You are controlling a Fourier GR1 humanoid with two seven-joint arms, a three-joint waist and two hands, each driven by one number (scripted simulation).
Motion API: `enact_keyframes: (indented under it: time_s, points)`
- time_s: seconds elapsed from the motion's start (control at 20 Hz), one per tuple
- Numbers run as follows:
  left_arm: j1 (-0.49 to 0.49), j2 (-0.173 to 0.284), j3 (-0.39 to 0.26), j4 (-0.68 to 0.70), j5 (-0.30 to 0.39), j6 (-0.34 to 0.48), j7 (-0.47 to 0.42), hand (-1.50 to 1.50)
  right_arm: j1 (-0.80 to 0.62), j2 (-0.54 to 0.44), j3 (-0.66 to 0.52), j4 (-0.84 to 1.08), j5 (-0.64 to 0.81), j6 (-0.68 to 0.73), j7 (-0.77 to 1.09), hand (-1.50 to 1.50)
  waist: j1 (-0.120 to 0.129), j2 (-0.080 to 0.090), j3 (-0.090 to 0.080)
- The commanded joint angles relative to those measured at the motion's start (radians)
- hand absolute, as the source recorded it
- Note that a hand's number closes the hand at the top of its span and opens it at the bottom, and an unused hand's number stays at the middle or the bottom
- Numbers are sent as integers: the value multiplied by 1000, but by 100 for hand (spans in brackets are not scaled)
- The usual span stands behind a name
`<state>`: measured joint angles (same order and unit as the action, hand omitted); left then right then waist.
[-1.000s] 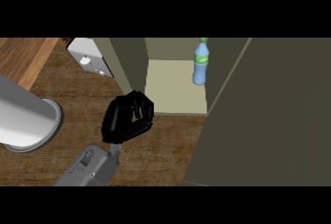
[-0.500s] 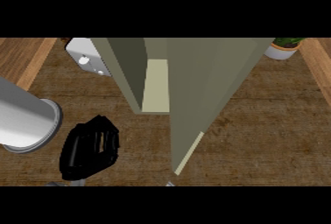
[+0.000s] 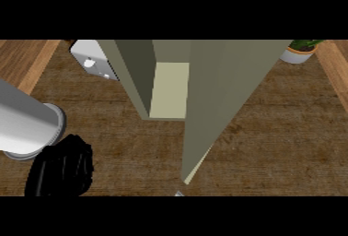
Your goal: Pick up the bottled water, place it into the cabinet and close the cabinet
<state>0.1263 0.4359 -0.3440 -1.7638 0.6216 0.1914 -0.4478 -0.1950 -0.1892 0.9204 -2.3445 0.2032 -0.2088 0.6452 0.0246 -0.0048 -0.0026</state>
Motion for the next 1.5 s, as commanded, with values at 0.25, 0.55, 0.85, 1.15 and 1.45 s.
enact_keyframes:
  time_s: [0.25, 0.55, 0.85, 1.15, 1.45]
  points:
    - [75, 60, 95, 11, 59, -115, -43, 150, -303, 178, -48, 234, 41, -136, 34, 150, 20, 8, -2]
    - [124, 109, 132, -24, 91, -171, -26, 150, -422, 181, -167, 366, -60, -239, 29, 150, 35, 11, 0]
    - [179, 120, 183, 6, 93, -251, -77, 150, -514, 187, -432, 607, -338, -112, -108, 150, 10, 12, 3]
    - [172, 124, 223, -5, 118, -262, -40, 150, -614, 189, -552, 949, -475, 19, -276, 150, 5, 14, 3]
    - [205, 128, 240, 1, 116, -321, -53, 150, -738, 154, -703, 1246, -501, 168, -402, 150, 14, 16, 2]
